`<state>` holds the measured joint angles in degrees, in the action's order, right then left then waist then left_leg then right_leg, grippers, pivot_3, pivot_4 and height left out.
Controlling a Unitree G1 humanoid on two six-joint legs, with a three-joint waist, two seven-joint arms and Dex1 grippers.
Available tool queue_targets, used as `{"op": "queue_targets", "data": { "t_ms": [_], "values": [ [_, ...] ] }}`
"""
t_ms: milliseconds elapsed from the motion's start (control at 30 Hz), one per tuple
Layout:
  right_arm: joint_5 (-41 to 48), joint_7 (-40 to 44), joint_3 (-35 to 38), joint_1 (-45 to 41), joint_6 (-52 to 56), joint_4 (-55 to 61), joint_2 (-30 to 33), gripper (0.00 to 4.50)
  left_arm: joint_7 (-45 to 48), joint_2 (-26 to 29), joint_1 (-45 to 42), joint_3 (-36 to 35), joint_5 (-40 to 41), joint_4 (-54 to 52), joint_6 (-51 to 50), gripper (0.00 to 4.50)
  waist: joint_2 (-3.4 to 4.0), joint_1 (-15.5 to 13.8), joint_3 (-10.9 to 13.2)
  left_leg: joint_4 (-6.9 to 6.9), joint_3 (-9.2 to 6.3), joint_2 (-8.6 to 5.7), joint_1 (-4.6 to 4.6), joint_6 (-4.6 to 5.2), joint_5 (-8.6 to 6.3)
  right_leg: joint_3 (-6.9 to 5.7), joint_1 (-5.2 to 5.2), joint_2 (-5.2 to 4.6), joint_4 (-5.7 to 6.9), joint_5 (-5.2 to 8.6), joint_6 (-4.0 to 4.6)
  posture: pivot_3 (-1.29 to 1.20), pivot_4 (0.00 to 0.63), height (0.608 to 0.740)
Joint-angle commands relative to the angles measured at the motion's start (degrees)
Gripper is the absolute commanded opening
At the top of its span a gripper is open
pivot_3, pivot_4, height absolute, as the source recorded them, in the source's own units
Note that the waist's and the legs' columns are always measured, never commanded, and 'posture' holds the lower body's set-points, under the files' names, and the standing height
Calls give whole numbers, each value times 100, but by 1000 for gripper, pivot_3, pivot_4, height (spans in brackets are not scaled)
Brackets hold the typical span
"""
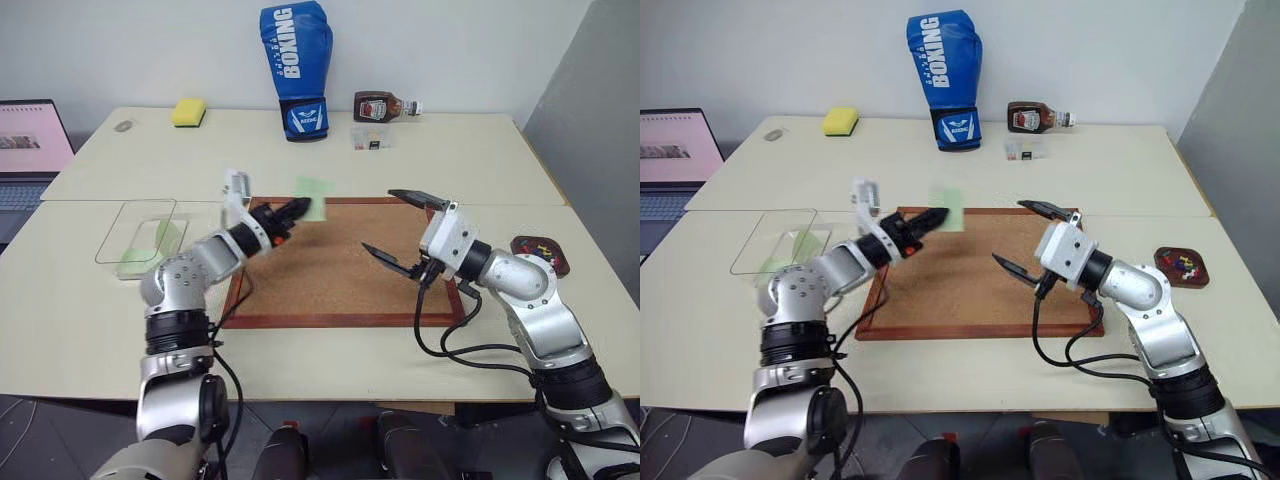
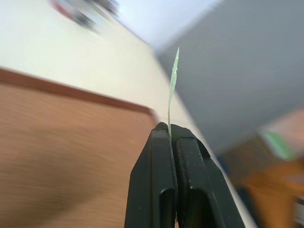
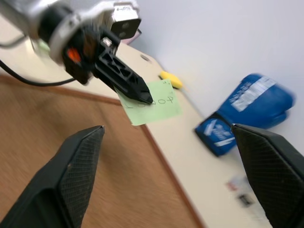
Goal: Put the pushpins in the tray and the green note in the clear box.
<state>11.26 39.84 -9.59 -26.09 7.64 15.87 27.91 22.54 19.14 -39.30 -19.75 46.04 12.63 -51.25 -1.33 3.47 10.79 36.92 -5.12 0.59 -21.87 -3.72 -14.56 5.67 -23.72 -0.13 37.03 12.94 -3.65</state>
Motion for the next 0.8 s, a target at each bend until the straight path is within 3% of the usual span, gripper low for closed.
{"op": "queue_targets", "data": {
  "t_ms": [33, 167, 400, 700, 800],
  "values": [
    [1333, -146, 200, -470, 1593, 860, -354, 4483, -213, 514, 230, 36, -852, -539, 887, 0, 0, -10, 1, 0, -1, -1, -2, 0, 0, -2, 0, -1, -1, 0, 0, 0, 150, 740],
    [2044, -150, 176, -804, 2446, 1143, -590, 4483, -940, 720, 646, 239, -2015, -986, 1936, 0, 0, -41, 0, -5, -6, 1, -12, 0, 0, -6, -9, -2, -6, 0, 3, 0, 150, 740],
    [2219, -44, 80, -1031, 2684, 1139, -689, 4483, -2266, 742, 947, -174, -3149, -844, 2951, 0, -1, -162, 0, 0, -10, -2, -21, 0, -1, -15, -8, -6, -13, 0, 1, 0, 150, 740],
    [2011, -59, 61, -1103, 2550, 965, -703, 4483, -2981, 899, 933, -652, -3489, -46, 3090, 0, -1, -138, 0, -3, -8, 0, -19, 1, -2, -16, -12, -3, -9, 0, 1, 0, 150, 740],
    [2003, -73, 94, -1084, 2578, 989, -679, 4500, -2929, 848, 879, -689, -3401, 95, 3067, 466, -1, -152, 0, -3, -11, 0, -21, 1, -1, -19, -12, -3, -9, 0, 1, 0, 150, 740]
  ]
}}
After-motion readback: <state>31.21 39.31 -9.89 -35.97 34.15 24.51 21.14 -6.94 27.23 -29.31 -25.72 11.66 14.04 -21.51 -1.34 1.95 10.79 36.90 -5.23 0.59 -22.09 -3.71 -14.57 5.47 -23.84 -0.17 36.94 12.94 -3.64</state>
